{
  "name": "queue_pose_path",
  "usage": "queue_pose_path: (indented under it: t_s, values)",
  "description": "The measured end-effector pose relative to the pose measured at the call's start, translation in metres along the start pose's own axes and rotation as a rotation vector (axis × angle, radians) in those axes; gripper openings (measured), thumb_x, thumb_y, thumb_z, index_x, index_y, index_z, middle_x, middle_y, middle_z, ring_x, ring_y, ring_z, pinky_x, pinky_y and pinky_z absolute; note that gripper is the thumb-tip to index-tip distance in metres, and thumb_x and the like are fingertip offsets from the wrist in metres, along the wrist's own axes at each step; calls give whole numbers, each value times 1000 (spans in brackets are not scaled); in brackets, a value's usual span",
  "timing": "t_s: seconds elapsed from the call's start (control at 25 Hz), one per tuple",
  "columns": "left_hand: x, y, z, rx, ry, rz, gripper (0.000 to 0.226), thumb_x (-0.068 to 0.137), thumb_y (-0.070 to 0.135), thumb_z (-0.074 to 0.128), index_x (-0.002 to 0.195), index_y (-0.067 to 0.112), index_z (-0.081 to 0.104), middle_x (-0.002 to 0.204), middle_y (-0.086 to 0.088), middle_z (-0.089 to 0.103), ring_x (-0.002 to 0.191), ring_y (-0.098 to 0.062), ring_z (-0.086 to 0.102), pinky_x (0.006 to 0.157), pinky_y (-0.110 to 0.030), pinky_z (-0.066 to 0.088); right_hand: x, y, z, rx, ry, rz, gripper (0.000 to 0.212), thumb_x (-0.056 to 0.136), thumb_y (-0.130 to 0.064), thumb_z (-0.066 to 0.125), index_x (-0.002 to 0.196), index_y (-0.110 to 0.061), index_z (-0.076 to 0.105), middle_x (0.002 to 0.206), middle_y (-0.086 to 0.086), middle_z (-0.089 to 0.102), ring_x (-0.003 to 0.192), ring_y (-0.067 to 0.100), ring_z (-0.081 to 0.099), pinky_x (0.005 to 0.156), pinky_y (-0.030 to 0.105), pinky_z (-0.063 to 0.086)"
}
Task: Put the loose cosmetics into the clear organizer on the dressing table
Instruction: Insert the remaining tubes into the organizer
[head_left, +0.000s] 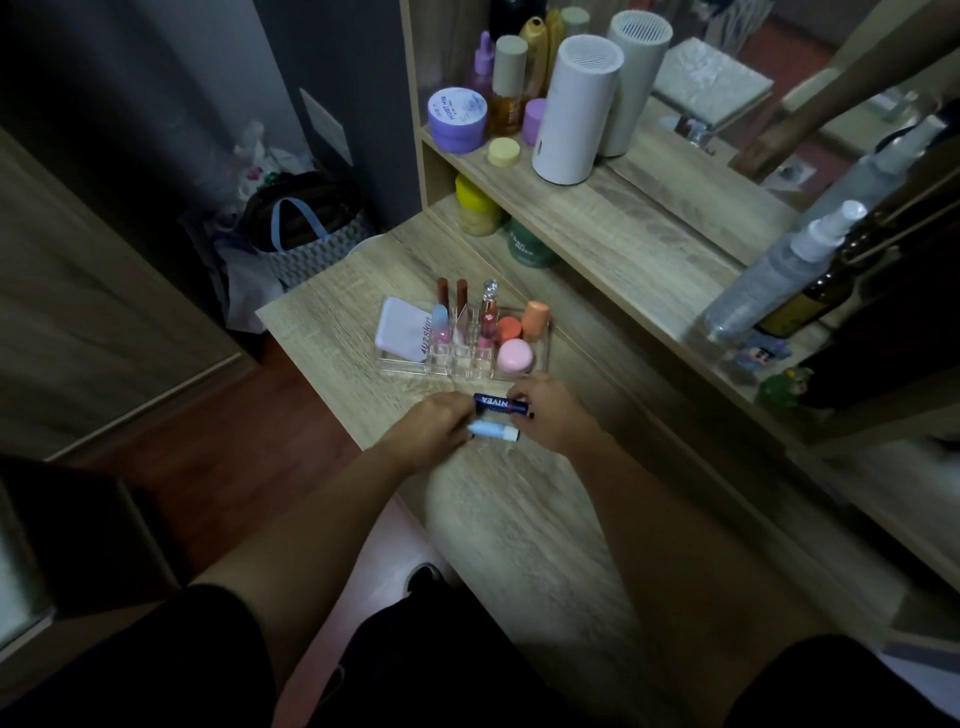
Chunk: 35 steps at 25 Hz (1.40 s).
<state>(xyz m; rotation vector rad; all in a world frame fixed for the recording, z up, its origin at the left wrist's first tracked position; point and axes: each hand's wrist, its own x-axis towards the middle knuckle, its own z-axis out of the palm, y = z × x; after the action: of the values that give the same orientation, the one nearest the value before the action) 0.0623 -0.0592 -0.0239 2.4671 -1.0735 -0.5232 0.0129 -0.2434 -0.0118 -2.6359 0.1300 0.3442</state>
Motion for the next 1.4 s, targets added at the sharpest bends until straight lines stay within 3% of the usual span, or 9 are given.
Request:
queue_pose_path:
  t_s: [0.24, 0.44, 0.64, 0.72, 0.8, 1.0, 1.2, 1.32, 1.4]
  values:
    - [-15, -21, -14, 98, -83, 12, 37, 84, 13, 58, 121, 8, 56, 114, -18, 60, 108, -30, 56, 88, -35, 44, 4, -5, 3, -84, -37, -52, 33, 83, -24, 65, 114, -10, 63, 116, 10, 64, 107, 25, 58, 89, 33, 45]
    - [-29, -35, -24, 2, -62, -55, 34, 80, 15, 64, 113, 10, 61, 104, -15, 66, 96, -29, 61, 80, -30, 46, 6, -11, 8, -105, 7, -79, 26, 85, -16, 60, 110, -12, 66, 111, 10, 67, 105, 27, 59, 90, 38, 48]
    - [-32, -41, -44, -412, 254, -238, 24, 75, 15, 71, 99, 19, 68, 94, -4, 71, 79, -13, 64, 72, -18, 48, -10, -23, 13, 291, 310, 22, 24, 81, -16, 67, 104, -9, 66, 101, 9, 71, 91, 22, 65, 76, 26, 49]
    - [-24, -40, -58, -439, 340, -229, 24, 77, 15, 70, 101, 18, 67, 94, -3, 69, 78, -12, 63, 68, -8, 47, -6, -32, 13, 465, 416, 122, 25, 81, -17, 69, 105, -12, 64, 102, 6, 70, 90, 16, 65, 73, 14, 48]
    - [-14, -37, -72, -396, 395, -201, 27, 79, 21, 69, 105, 18, 65, 93, 1, 66, 77, -11, 63, 67, -7, 47, 4, -44, 12, 607, 451, 186, 26, 83, -16, 69, 107, -14, 62, 106, 5, 69, 91, 14, 66, 66, 4, 45]
    - [4, -31, -83, -229, 439, -174, 18, 76, 15, 69, 92, 11, 62, 82, -6, 68, 73, -18, 64, 68, -26, 47, 25, -63, 16, 686, 523, 150, 26, 82, -8, 69, 107, -8, 64, 106, 13, 68, 90, 17, 65, 81, 31, 56]
    - [12, -33, -69, -152, 388, -126, 18, 80, 12, 66, 96, 4, 66, 90, -16, 70, 78, -27, 66, 74, -32, 49, 29, -61, 31, 640, 471, 201, 30, 82, -4, 67, 111, -10, 65, 105, 11, 71, 94, 21, 67, 86, 42, 56]
    - [19, -32, -62, -239, 414, -161, 24, 81, 11, 66, 103, 4, 62, 93, -17, 71, 80, -26, 67, 78, -36, 55, 37, -64, 32, 644, 453, 223, 28, 82, -6, 67, 110, -9, 64, 103, 12, 72, 93, 22, 68, 85, 43, 57]
    - [21, -31, -60, -294, 433, -195, 18, 80, 11, 67, 96, 6, 61, 89, -14, 72, 78, -25, 68, 76, -35, 55, 38, -68, 30, 630, 452, 239, 26, 84, -8, 66, 110, -8, 64, 103, 13, 72, 95, 24, 69, 85, 41, 57]
